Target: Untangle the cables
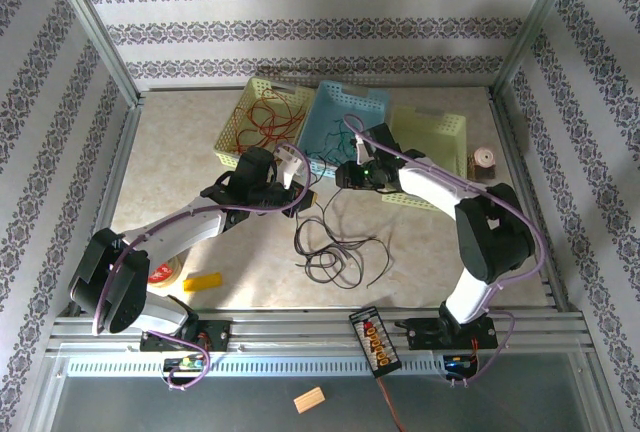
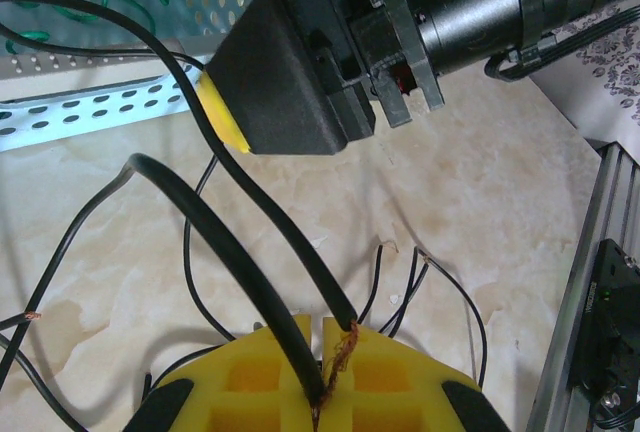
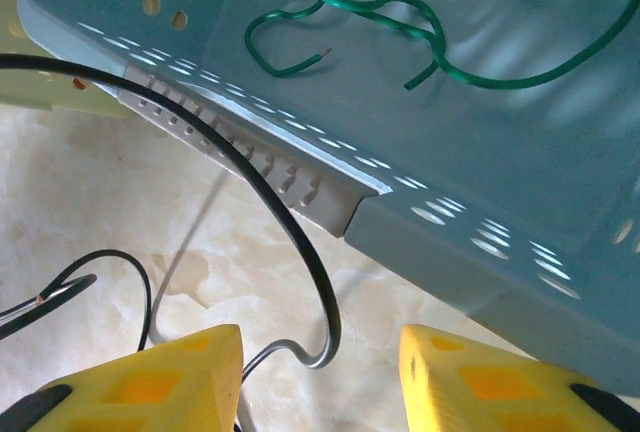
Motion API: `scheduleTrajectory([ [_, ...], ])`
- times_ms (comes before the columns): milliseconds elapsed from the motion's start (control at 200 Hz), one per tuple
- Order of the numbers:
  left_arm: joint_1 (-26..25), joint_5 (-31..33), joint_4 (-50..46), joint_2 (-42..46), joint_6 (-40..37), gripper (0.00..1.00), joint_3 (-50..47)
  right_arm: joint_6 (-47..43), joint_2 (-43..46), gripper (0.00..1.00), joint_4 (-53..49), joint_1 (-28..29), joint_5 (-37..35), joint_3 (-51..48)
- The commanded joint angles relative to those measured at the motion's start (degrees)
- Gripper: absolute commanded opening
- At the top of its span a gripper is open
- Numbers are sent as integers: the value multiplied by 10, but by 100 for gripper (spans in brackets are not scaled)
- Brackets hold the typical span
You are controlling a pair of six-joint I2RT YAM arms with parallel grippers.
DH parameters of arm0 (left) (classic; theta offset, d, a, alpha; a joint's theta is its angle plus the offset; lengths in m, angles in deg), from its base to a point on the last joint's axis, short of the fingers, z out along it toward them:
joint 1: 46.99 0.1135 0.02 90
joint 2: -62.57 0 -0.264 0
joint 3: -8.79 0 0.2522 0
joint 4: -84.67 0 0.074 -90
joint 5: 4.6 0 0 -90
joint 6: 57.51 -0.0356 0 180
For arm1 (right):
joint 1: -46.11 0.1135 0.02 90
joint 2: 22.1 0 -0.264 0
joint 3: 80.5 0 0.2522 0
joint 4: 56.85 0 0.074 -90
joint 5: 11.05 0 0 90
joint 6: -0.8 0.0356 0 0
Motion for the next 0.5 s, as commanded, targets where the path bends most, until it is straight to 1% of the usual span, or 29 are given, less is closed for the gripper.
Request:
scheduleTrajectory([
  [0,-5,-4,3,9,2,0,16,-20,31,46,-34,8,-17,-42],
  [90,-5,-9,4,6,2,0,18,-28,57,46,-30,10,-14,-58],
  [170,-5,-10,3,4,1,0,19,-33,54,48,-26,12,-7,-58],
  [385,-6,-5,5,12,4,0,11,-30,-10,49,4,21,23,-16],
  [495,-6,-4,7,13,6,0,6,-21,-47,49,14,29,27,20],
])
